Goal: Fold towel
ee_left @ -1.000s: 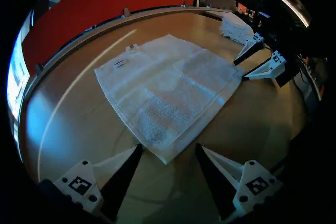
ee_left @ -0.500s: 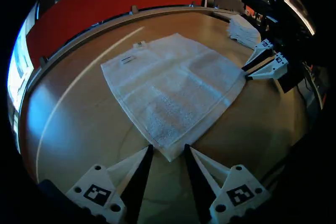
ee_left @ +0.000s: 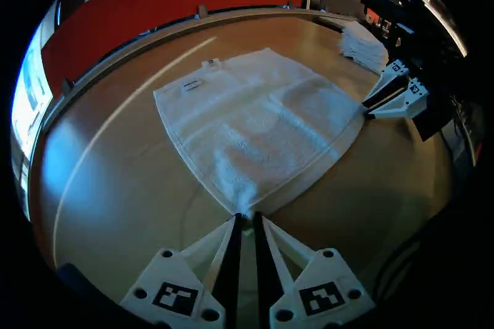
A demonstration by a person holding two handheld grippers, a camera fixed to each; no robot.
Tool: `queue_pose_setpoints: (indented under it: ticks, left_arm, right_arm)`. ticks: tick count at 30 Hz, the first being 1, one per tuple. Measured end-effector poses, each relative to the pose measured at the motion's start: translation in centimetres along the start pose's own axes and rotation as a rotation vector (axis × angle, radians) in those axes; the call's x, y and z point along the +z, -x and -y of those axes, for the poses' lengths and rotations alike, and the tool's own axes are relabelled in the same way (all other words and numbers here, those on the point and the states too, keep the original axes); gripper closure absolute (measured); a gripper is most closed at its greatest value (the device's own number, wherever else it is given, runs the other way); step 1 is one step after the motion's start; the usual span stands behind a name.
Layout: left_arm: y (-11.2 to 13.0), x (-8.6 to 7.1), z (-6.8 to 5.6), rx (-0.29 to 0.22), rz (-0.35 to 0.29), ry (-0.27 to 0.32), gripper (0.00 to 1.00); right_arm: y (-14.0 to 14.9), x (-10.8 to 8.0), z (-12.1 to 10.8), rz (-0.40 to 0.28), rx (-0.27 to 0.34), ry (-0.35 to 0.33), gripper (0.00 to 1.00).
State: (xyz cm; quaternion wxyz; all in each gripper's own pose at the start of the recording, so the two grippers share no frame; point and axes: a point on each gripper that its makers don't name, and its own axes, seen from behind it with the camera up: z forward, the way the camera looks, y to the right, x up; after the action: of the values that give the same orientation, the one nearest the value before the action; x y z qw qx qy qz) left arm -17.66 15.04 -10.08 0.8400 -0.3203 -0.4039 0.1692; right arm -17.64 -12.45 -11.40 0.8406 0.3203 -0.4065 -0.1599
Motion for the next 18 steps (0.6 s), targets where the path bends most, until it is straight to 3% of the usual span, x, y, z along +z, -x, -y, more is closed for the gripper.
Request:
queue_pose_setpoints:
  ticks: [3,5,18]
  left_arm:
    - [0.0,-0.3,-0.3,-0.017,0.001,0.012,0.87]
    - [-0.1,-0.4,-0.7,-0.03,-0.001,0.026,0.87]
    - [-1.7,-1.5,-0.3,-0.055,-0.03,0.009,0.88]
  right_arm:
    - [-0.5,-0.2,-0.3,-0.011,0.016,0.011,0.9]
    - [-0.9,-0.4,-0.6,-0.024,0.026,0.033,0.91]
    - [-2.2,-1.6,-0.4,-0.056,0.033,0.033,0.91]
